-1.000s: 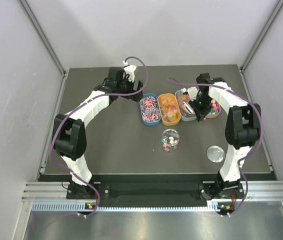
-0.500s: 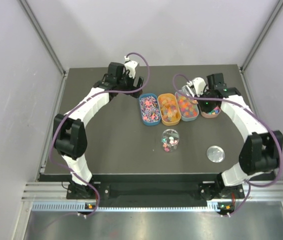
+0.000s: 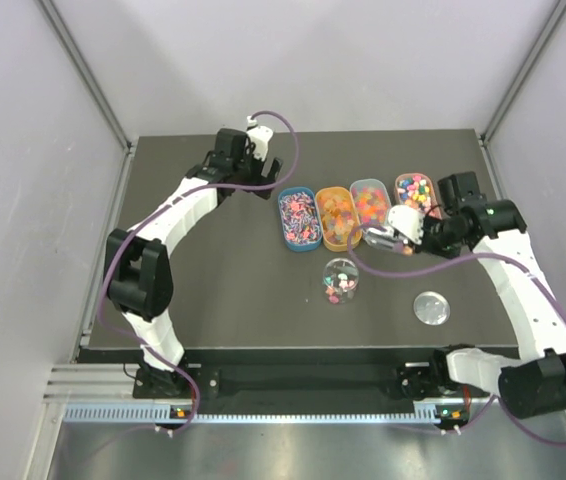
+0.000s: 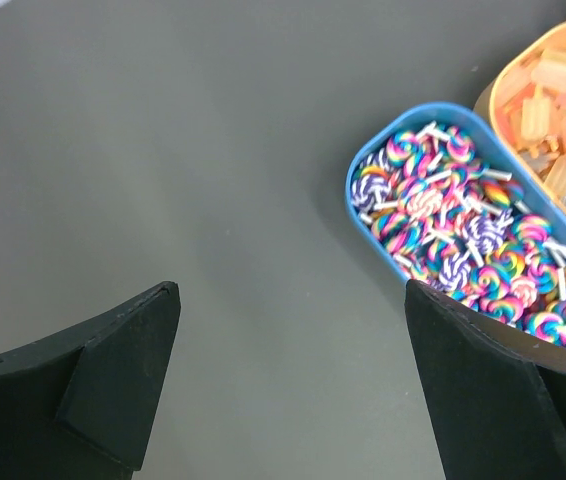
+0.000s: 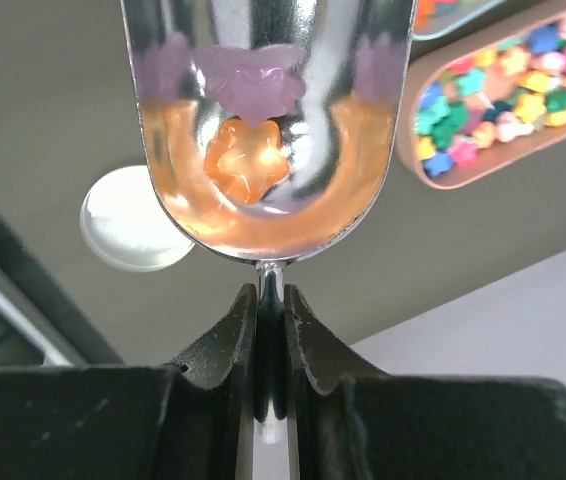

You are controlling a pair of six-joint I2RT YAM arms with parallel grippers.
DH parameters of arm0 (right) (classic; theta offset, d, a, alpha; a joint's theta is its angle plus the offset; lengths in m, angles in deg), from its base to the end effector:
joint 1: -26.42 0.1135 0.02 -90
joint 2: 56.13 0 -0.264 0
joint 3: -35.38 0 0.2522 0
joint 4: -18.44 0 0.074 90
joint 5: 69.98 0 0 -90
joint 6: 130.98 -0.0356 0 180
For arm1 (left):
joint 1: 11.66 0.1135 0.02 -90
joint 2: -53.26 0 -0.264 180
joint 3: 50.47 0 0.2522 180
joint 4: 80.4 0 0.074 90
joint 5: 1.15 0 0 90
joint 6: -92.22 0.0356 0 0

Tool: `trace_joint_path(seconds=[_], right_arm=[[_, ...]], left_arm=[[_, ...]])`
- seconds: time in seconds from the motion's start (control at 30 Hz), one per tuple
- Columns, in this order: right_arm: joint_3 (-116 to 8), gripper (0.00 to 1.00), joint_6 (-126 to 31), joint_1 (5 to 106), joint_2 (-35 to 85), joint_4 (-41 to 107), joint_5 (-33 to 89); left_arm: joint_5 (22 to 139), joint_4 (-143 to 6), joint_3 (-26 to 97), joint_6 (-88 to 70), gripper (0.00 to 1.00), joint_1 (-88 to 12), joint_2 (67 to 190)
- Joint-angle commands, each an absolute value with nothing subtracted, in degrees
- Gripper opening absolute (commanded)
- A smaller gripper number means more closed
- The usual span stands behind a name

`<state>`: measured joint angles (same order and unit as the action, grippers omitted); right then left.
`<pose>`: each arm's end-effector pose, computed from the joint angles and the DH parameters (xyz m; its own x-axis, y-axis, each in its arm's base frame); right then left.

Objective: Pack the candies
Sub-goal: Place the fake candies in the packing bottle.

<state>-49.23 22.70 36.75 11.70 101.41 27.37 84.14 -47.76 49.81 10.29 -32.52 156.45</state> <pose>0.2018 0.0414 0.3308 -0.1941 -0.9390 -0.2839 -0.9081 0.2815 -0.3100 0.3925 -0.1527 0.2941 -0.4793 0.3324 -0.8123 0.4894 0.8695 0.0669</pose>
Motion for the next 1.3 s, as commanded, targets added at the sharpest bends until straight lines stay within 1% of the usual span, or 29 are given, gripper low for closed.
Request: trace_joint_path(seconds=[0.0, 0.1, 0.2, 0.37, 0.5, 0.63, 0.73, 1.0, 1.27], right_arm=[[-47.39, 0.00, 32.58, 37.31, 9.35, 107.60, 28.36], [-44.49, 0.00, 31.45, 40.82, 8.56, 106.82, 27.05], [-44.13, 0.00, 30.57, 45.38, 8.99, 106.99, 23.98], [-48.07, 0.00, 29.69, 49.88, 13.11, 107.78, 18.00], [-54.31, 0.00, 29.60, 51.29, 17.95, 109.71, 14.57], [-58.09, 0.00, 29.34, 51.91, 23.21, 110.86, 11.41], [-59.42, 0.00, 29.77, 52.52, 24.98, 111.21, 9.74], [-54.50, 0.00, 29.51, 55.77, 22.97, 109.63, 9.03], [-55.02, 0.00, 28.46, 58.15, 23.58, 110.95, 5.52]], left_arm=[[85.60, -48.18, 47.93, 11.36, 0.99, -31.96, 152.22], [85.86, -48.36, 47.49, 10.92, 0.99, -31.78, 151.78], [85.60, -48.36, 47.49, 10.74, 0.98, -31.61, 151.25], [85.69, -48.79, 46.97, 10.22, 0.99, -31.52, 150.46], [85.78, -49.50, 45.74, 10.04, 0.99, -31.35, 149.50], [85.78, -50.03, 44.24, 9.78, 0.99, -30.82, 148.27], [85.51, -50.64, 42.84, 9.51, 0.98, -30.20, 147.30], [84.63, -50.99, 42.39, 8.46, 0.99, -28.71, 146.60], [83.76, -51.61, 42.04, 7.58, 0.99, -28.62, 147.03]])
